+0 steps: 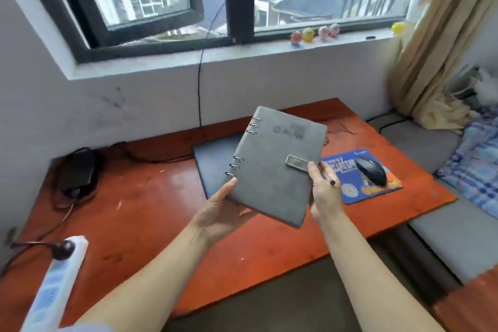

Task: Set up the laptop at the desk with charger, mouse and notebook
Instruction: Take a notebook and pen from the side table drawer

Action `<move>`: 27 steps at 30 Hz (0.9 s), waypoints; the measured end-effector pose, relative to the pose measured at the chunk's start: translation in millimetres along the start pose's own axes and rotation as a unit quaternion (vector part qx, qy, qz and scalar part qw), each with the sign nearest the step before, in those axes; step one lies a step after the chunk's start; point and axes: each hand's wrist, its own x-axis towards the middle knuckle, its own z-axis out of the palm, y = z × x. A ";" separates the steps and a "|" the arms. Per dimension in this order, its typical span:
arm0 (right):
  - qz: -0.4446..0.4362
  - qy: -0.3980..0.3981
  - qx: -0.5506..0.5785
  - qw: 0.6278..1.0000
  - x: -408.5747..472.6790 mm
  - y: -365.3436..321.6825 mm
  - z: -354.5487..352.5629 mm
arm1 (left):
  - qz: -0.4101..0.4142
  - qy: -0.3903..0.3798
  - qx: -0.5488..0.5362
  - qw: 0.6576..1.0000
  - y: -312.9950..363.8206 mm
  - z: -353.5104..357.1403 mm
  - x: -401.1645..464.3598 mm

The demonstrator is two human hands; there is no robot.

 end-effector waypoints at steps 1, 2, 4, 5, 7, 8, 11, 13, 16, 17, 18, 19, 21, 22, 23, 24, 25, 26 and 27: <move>0.022 -0.026 -0.013 0.999 -0.2 12.2 14.1 | 0.004 0.011 0.007 1.000 18.9 -20.8 -12.3; 0.042 -0.051 -0.030 0.997 -0.4 24.7 27.4 | 0.004 0.021 0.014 1.000 37.2 -39.6 -24.4; 0.071 -0.100 -0.080 0.989 -3.2 51.0 54.3 | 0.017 0.072 0.080 0.994 66.7 -72.4 -46.7; 0.076 -0.120 -0.115 0.983 -6.4 64.6 68.5 | 0.025 0.120 0.141 0.982 75.7 -87.6 -54.5; 0.054 -0.143 -0.221 0.963 -13.6 95.9 97.0 | 0.061 0.212 0.214 0.952 82.0 -114.2 -62.8; 0.034 -0.150 -0.288 0.945 -17.8 112.9 110.0 | 0.079 0.255 0.216 0.939 81.6 -125.0 -65.8; -0.003 -0.180 -0.436 0.882 -32.4 158.6 136.8 | 0.106 0.365 0.198 0.903 74.9 -157.7 -74.7; 0.001 -0.199 -0.468 0.861 -39.2 180.7 145.6 | 0.109 0.416 0.198 0.881 71.5 -177.9 -77.5; 0.019 -0.240 -0.496 0.834 -41.2 206.2 149.5 | 0.090 0.483 0.240 0.837 74.4 -198.6 -74.4; 0.030 -0.253 -0.506 0.824 -40.7 212.2 149.0 | 0.078 0.500 0.255 0.824 75.7 -204.4 -72.2; 0.042 -0.259 -0.515 0.816 -40.3 217.1 148.5 | 0.068 0.512 0.273 0.812 76.9 -208.9 -70.8; 0.050 -0.259 -0.521 0.812 -39.8 221.5 147.4 | 0.060 0.519 0.294 0.800 78.2 -211.9 -69.6; 0.051 -0.255 -0.528 0.809 -38.3 228.0 145.9 | 0.040 0.522 0.347 0.778 78.8 -219.8 -67.6; 0.044 -0.255 -0.531 0.807 -37.3 230.5 145.9 | 0.029 0.524 0.370 0.766 78.1 -224.5 -66.3; 0.034 -0.256 -0.536 0.804 -35.6 232.8 146.1 | 0.027 0.527 0.384 0.758 76.7 -228.4 -64.5; 0.024 -0.258 -0.543 0.799 -33.6 234.9 146.5 | 0.031 0.530 0.389 0.753 75.1 -230.6 -62.8; 0.016 -0.262 -0.552 0.791 -31.8 236.0 147.0 | 0.037 0.533 0.390 0.750 73.6 -231.3 -61.3; 0.007 -0.269 -0.565 0.780 -30.4 236.5 147.2 | 0.042 0.538 0.391 0.745 72.4 -231.2 -60.3; -0.005 -0.280 -0.581 0.764 -29.3 236.4 147.1 | 0.043 0.543 0.396 0.740 71.7 -231.3 -59.7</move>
